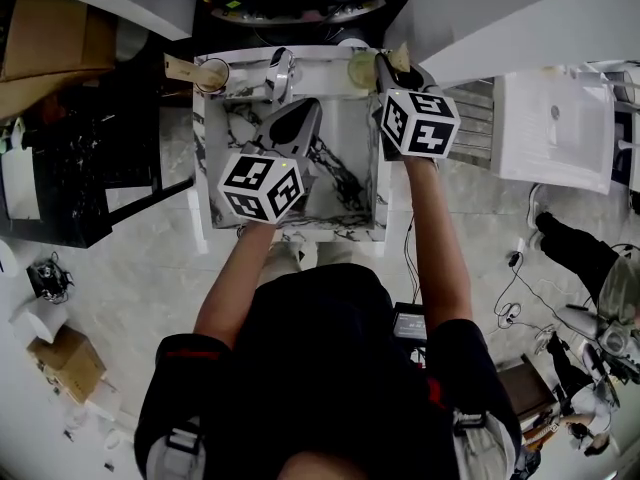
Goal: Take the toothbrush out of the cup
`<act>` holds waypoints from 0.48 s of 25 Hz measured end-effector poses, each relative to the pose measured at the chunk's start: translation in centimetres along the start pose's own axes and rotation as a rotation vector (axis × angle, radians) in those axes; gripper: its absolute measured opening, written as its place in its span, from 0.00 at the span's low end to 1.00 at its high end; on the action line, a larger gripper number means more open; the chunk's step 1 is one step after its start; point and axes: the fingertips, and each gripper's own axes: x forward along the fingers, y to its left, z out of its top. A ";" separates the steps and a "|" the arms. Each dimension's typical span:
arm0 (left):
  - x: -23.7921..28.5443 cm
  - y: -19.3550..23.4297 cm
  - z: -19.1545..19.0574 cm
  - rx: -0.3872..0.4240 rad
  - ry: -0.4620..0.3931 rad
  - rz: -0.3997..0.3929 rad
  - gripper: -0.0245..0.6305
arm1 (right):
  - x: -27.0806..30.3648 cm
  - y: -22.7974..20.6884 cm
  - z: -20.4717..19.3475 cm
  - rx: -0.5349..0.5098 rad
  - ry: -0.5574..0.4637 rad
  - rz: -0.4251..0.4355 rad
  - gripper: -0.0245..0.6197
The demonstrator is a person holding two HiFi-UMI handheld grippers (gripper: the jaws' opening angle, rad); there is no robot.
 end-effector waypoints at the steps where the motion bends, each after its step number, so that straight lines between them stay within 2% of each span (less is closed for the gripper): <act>1: -0.2 -0.1 0.2 0.001 -0.003 -0.001 0.05 | -0.2 0.2 0.2 -0.005 -0.002 0.000 0.17; 12: -2.0 -0.9 1.9 0.026 -0.039 -0.002 0.05 | -3.0 1.7 2.2 -0.028 -0.055 -0.018 0.16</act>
